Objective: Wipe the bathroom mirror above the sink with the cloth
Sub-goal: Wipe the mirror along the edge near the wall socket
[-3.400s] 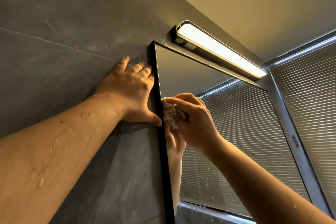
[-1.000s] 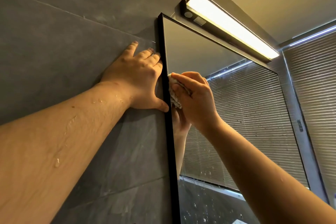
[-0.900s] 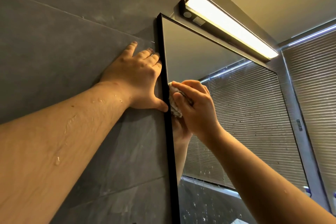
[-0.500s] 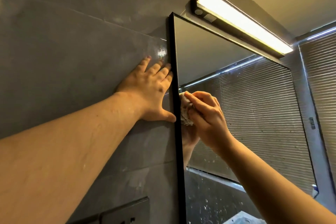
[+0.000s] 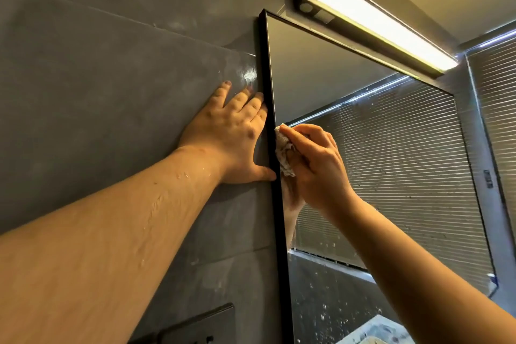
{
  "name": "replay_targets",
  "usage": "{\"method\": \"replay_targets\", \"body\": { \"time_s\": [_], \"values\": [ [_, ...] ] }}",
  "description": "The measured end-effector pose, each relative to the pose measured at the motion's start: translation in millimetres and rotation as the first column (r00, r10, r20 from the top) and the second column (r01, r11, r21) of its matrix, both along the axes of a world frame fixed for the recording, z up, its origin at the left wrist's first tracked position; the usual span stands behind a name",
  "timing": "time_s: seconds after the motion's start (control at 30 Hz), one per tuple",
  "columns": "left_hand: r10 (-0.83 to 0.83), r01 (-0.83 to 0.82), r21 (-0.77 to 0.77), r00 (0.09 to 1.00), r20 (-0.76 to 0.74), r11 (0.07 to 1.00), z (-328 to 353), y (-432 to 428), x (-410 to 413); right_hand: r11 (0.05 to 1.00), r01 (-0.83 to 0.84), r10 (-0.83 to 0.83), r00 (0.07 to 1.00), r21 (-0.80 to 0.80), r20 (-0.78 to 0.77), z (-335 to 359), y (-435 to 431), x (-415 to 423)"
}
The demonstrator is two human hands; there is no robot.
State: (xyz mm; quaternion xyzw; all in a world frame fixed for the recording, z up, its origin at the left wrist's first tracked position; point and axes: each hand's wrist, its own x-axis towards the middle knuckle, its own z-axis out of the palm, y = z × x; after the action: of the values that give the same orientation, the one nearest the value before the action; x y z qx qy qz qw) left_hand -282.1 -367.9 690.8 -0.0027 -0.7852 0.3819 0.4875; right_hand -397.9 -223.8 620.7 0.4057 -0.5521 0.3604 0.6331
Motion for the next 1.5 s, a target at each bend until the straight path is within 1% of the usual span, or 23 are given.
{"method": "replay_targets", "body": {
  "time_s": [0.13,0.3,0.4,0.53,0.7,0.8,0.93,1.1,1.23,1.33,1.5],
  "values": [
    [-0.015,0.015,-0.006,1.0,-0.013,1.0,0,-1,-1,1.0,-0.013,0.013,1.0,0.003,0.009,-21,-1,0],
    [-0.01,0.01,-0.018,1.0,-0.019,1.0,0,-2,-1,0.999,-0.012,0.01,0.999,0.051,0.032,-57,5,3],
    [-0.012,0.012,-0.012,1.0,-0.021,1.0,-1,-2,-1,0.999,0.003,-0.004,0.999,0.037,0.033,-71,4,7],
    [-0.015,0.015,-0.01,1.0,-0.007,1.0,-1,-1,0,0.999,0.029,-0.029,0.999,0.027,0.026,-60,3,7],
    [-0.001,0.001,-0.003,1.0,-0.003,1.0,-1,0,1,0.999,0.039,-0.039,0.999,-0.006,0.033,-15,-1,8],
    [-0.007,0.007,0.013,1.0,0.003,1.0,-3,0,0,0.999,0.035,-0.034,0.998,-0.029,0.051,-4,-4,4],
    [0.002,-0.002,0.033,1.0,-0.008,0.999,-6,0,-1,0.998,0.0,0.003,0.999,-0.056,0.043,-17,-7,2],
    [-0.028,0.028,0.004,0.999,-0.043,1.0,-4,2,1,1.0,-0.015,0.013,0.998,0.025,0.067,-54,0,1],
    [-0.012,0.012,0.001,0.999,-0.049,1.0,-4,1,-1,0.999,-0.025,0.024,0.998,0.02,0.052,-76,2,2],
    [-0.015,0.015,-0.004,0.998,-0.055,1.0,-3,1,-1,0.999,-0.038,0.037,0.997,0.004,0.074,-79,-1,5],
    [-0.011,0.01,-0.01,0.997,-0.072,1.0,-5,0,-3,1.0,-0.026,0.025,0.995,0.004,0.094,-63,-1,5]
  ]
}}
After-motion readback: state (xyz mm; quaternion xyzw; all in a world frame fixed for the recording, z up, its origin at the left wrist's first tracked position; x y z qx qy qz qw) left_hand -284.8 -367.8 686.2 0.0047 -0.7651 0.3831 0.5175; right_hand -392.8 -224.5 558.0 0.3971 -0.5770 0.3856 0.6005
